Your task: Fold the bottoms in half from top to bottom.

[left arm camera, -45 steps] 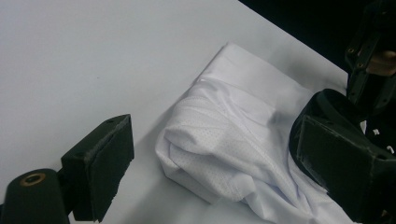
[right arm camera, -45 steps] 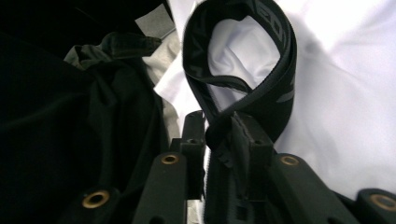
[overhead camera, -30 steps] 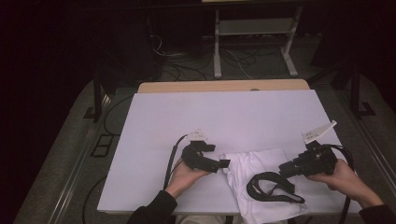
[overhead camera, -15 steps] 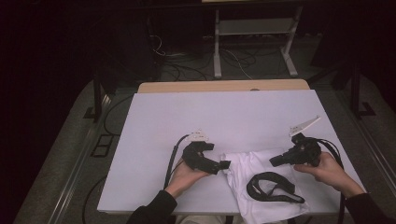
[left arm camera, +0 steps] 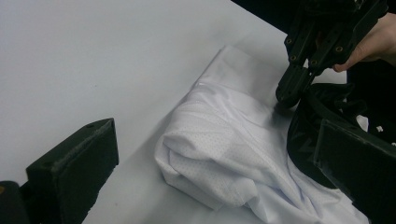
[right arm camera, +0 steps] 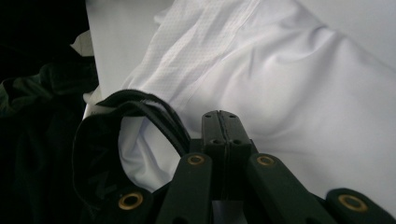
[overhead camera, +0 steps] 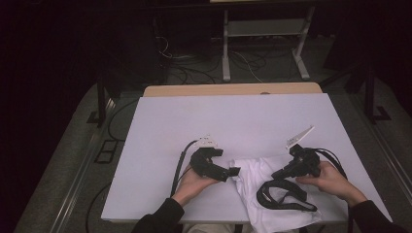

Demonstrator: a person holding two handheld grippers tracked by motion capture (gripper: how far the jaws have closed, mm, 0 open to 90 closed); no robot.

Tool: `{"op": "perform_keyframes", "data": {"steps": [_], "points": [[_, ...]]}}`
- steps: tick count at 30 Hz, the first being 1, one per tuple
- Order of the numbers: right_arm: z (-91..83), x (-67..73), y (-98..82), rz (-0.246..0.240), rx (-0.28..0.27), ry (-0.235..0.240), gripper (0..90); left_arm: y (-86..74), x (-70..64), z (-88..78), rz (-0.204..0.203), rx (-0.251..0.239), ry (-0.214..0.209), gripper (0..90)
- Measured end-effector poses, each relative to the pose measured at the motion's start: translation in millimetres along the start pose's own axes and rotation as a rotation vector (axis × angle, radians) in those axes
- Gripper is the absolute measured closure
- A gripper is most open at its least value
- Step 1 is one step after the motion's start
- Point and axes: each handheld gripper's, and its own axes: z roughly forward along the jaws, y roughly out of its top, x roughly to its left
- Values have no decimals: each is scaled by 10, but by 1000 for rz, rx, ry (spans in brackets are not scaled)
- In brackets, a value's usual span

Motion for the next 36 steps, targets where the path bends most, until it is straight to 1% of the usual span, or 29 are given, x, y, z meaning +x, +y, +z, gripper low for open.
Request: {"op": "perform_keyframes", "data": {"steps": [4,11,17,18,22,27,30,32,35,36], "points": [[6,43,-16,-15,20,32,884,-1,-3,1,-1,2,0,0],[9,158,-66,-52,33,95,883,-2,-8,5,2,4,-2,0],[23,274,-116,-77,60,131,883,-3,-17,12,6,8,-4,0],[24,285,-126,-88,54,140,883,-3,-17,12,5,8,-4,0],[16,350,-167,-97,58,166,883,-4,-18,14,5,10,-3,0],[12,416,-207,-109,52,190,882,-6,-16,18,5,12,-2,0],[32,460,-229,-116,58,203,882,-8,-18,22,6,16,-1,0],[59,478,-242,-125,75,208,882,-9,-20,27,8,17,-1,0],[95,493,-259,-131,85,215,881,-10,-21,32,7,23,-5,0],[104,500,-262,-133,94,211,881,-12,-22,36,6,26,-4,0]]}}
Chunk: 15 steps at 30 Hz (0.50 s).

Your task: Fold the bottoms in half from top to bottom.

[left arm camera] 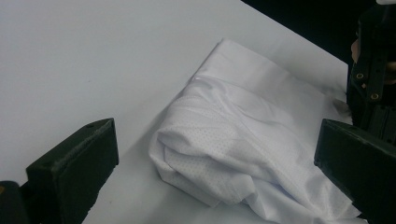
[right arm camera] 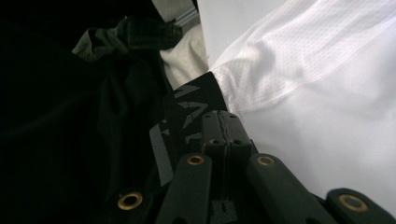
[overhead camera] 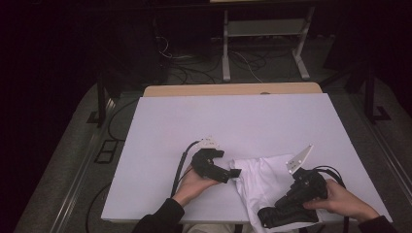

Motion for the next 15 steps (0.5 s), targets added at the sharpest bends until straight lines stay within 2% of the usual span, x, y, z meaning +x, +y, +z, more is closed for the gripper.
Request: {"op": "perform_keyframes", "data": {"steps": [6,15], "points": [[106,14,-5,-16,54,-5,880,-3,7,11,-1,8,-2,0],[242,36,-7,-36,141,-52,882,-9,8,28,-2,21,-5,0]]}}
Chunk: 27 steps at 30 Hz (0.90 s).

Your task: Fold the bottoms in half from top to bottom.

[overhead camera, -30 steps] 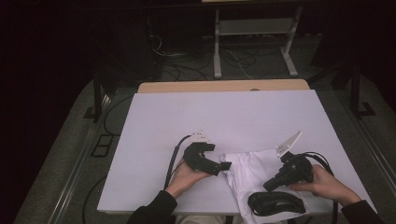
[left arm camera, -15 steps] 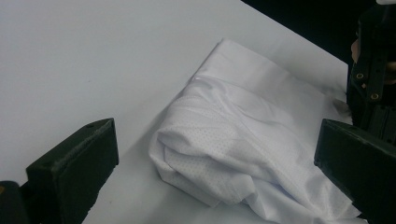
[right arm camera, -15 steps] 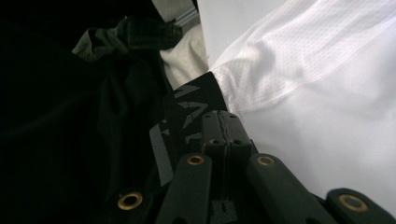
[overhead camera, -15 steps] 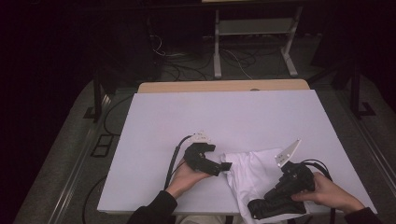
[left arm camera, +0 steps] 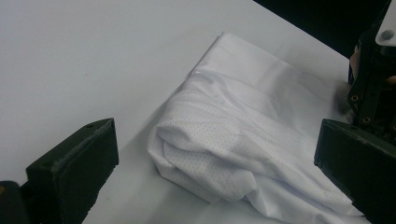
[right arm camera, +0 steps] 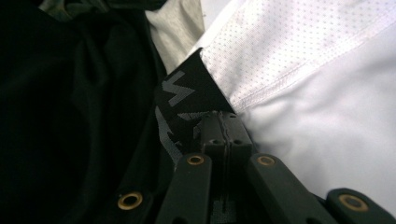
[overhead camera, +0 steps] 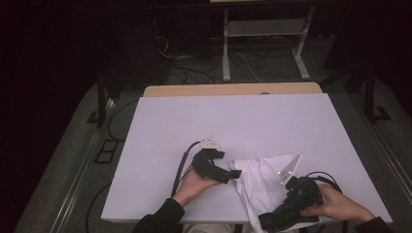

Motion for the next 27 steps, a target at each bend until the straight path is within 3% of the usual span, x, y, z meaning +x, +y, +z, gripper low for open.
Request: {"op": "perform_keyframes", "data": {"steps": [9,11,17,27], "points": [[21,38,16,-19,23,-29,877,-1,5,17,-2,5,4,0],[10,35,18,-12,13,-11,819,1,6,25,-2,7,4,0],[-124,56,34,-28,-58,-27,730,3,10,47,-8,9,-1,0],[-507,9,65,-10,-228,-155,479,13,25,73,-16,8,-7,0]]}}
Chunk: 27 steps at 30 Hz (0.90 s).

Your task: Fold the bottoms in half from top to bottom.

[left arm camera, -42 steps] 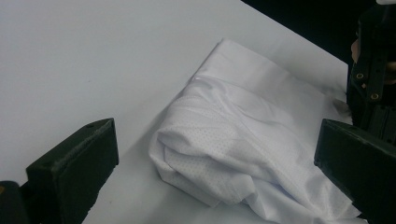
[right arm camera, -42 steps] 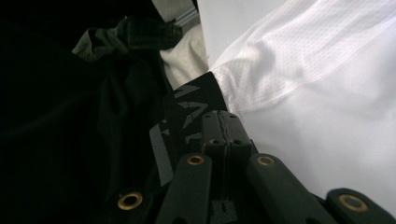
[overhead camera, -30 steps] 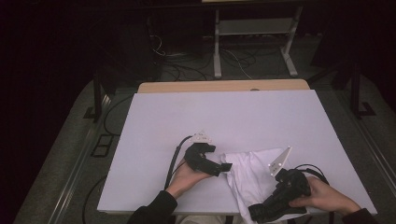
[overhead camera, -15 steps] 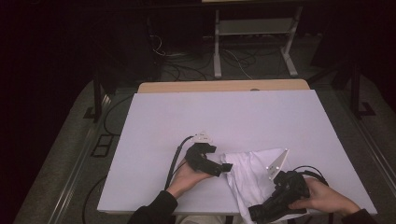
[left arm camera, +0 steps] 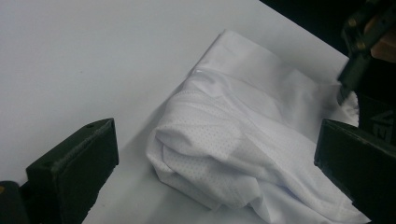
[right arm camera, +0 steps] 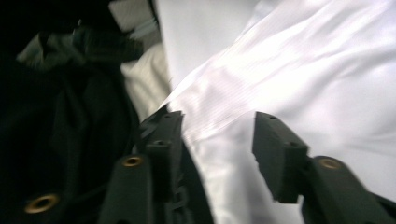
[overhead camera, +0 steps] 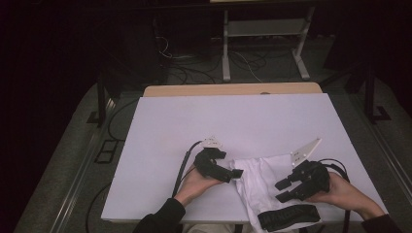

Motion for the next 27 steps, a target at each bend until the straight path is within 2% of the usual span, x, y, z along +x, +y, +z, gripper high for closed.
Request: {"op": "perform_keyframes", "data": {"steps": [4,8,13,17,27], "points": [[-98,-92,-6,18,-57,-53,386,5,4,15,-4,2,-1,0],[-152,-191,-34,51,-85,-106,277,9,15,26,-8,1,-2,0],[-214,-320,-74,91,-121,-146,133,14,28,32,-14,0,-3,0],[-285,-433,-116,122,-163,-166,123,14,45,39,-18,3,-3,0],[-401,-730,-253,218,-214,-207,128,16,96,84,-33,19,-4,0]]}}
